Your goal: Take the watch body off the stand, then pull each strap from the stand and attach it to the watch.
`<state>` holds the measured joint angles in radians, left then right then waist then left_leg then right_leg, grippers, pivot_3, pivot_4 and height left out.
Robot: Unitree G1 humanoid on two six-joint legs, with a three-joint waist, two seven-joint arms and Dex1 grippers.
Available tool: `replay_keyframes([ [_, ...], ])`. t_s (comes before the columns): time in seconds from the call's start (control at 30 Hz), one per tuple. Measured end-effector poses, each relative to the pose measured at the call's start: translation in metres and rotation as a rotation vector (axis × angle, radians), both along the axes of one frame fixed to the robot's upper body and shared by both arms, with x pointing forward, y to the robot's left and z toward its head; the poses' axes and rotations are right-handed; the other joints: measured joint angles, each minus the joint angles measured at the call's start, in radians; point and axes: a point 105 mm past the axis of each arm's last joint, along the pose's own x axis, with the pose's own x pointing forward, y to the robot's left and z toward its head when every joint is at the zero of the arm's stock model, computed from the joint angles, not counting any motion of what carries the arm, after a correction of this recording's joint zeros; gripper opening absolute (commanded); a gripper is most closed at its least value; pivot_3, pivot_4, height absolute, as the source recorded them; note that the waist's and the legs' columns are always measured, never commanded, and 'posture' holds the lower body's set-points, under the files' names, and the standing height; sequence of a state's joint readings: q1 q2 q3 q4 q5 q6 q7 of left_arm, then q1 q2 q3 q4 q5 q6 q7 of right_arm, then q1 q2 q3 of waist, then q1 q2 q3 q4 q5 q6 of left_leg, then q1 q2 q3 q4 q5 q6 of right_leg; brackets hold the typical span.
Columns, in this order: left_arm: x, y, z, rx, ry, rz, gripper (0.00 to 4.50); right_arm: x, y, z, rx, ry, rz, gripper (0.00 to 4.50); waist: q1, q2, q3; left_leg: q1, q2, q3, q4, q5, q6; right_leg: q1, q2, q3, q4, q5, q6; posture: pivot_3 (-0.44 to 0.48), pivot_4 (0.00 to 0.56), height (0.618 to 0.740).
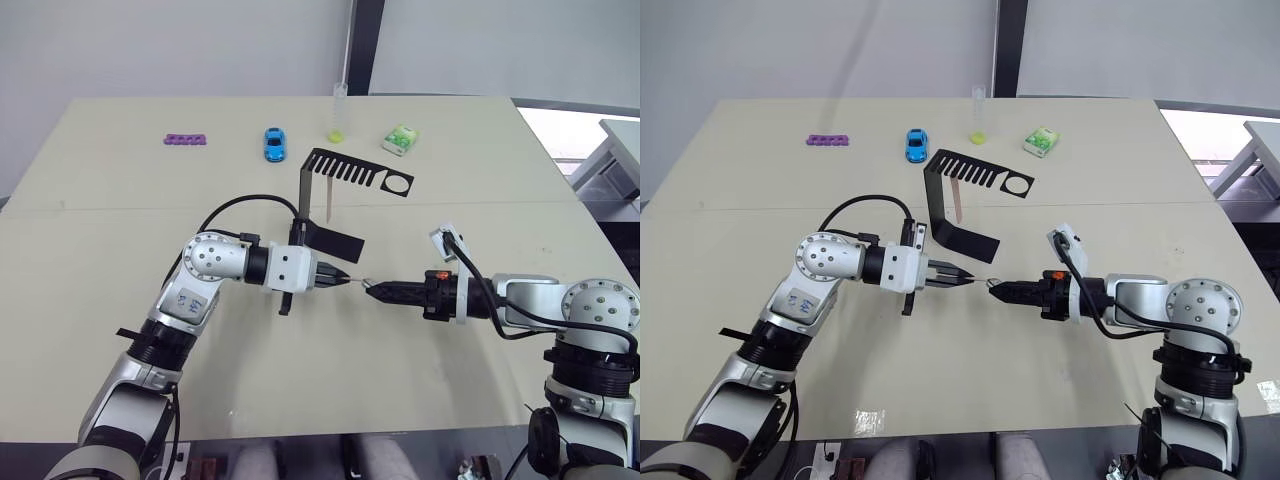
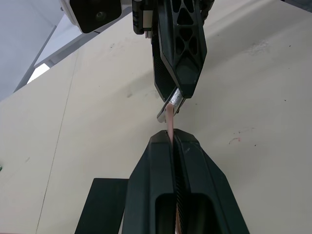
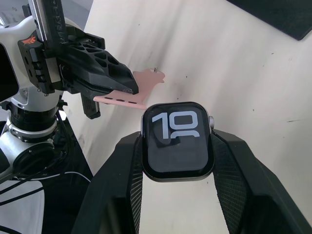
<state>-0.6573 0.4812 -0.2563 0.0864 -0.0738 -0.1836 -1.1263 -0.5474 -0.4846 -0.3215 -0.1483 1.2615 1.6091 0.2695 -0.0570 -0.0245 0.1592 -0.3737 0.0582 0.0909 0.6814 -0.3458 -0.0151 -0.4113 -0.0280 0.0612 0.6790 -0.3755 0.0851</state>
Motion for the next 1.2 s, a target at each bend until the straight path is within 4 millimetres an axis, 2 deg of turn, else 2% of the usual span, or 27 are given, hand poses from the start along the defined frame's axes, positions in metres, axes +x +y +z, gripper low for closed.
replay_keyframes([
  [1.2, 0.0015, -0.0007, 0.0010, -0.013, -0.004, 0.013, 0.00, 0.0030, 0.0001, 0.0021, 0.013, 0.012, -0.005, 1.52, 0.000, 0.000, 0.000, 0.000, 0.000, 0.000, 0.000, 0.000, 0.000, 0.000, 0.000, 0.000, 0.000, 0.000, 0.000, 0.000, 0.150, 0.740],
])
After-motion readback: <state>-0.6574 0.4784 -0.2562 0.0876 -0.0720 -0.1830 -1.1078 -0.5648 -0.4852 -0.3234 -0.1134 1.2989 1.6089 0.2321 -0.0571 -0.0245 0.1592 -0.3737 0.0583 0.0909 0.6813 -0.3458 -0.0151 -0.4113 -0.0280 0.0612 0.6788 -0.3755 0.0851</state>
